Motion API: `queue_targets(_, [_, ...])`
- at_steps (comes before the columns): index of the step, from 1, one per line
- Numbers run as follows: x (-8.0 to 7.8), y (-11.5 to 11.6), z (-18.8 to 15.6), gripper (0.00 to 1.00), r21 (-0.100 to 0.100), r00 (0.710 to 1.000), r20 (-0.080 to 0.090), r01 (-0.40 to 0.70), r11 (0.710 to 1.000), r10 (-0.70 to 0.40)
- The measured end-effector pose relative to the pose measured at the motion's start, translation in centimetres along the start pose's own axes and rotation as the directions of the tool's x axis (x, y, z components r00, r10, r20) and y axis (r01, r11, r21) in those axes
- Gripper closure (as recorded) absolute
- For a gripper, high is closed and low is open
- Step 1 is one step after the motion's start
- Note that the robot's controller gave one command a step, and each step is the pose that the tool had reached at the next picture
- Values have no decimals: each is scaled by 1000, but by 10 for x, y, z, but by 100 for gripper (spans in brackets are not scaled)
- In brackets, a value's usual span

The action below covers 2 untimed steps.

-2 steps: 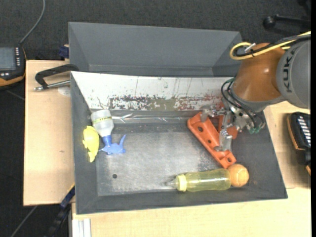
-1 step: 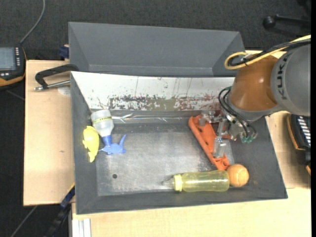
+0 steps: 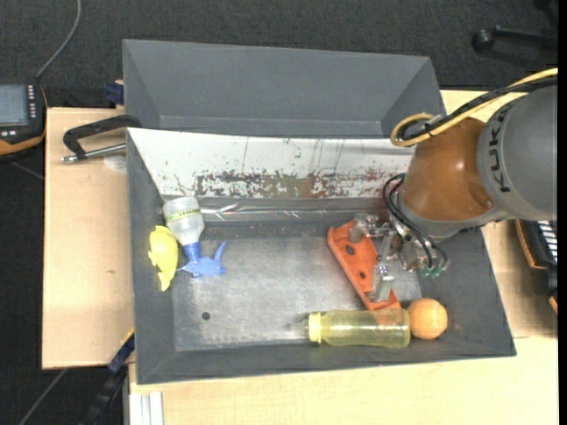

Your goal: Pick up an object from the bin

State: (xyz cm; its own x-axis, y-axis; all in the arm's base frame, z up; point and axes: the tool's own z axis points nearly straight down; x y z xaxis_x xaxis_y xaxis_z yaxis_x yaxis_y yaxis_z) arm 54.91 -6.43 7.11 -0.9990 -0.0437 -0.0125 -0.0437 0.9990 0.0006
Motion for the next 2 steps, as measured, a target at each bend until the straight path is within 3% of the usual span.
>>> queue_targets(1, [-3,-8,0,0,-1,986,0,168,986,-168])
queue_targets(2, [-22,-24,0,0,1,932,3,362,932,-362])
